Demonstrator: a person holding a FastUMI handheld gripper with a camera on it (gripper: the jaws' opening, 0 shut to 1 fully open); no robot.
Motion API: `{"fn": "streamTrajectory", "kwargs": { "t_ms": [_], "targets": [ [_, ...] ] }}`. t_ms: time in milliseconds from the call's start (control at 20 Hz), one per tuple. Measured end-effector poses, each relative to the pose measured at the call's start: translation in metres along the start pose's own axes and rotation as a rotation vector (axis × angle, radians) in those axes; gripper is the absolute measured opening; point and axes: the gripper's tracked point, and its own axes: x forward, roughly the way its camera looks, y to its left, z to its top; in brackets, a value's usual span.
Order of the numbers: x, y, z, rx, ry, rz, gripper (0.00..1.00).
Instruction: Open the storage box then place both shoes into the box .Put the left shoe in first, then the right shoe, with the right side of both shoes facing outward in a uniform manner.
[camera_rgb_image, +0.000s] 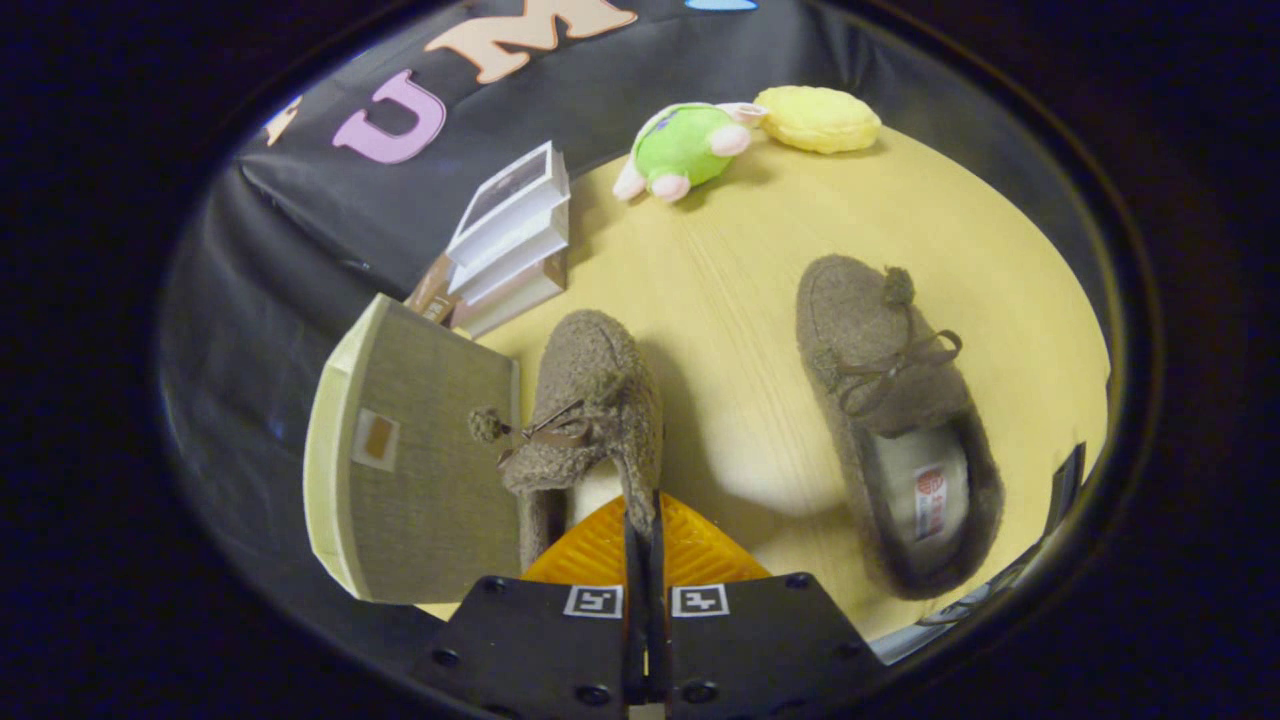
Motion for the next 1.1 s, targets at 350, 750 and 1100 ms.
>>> {"fn": "streamTrajectory", "kwargs": {
  "t_ms": [350, 750, 1100],
  "targets": [
    [-0.041, 0.074, 0.043, -0.025, -0.095, 0.056, 0.04],
    [-0.059, 0.168, 0.061, -0.078, -0.154, 0.143, 0.04],
    [-0.035, 0.228, 0.020, -0.132, -0.080, 0.165, 0.04]
  ]
}}
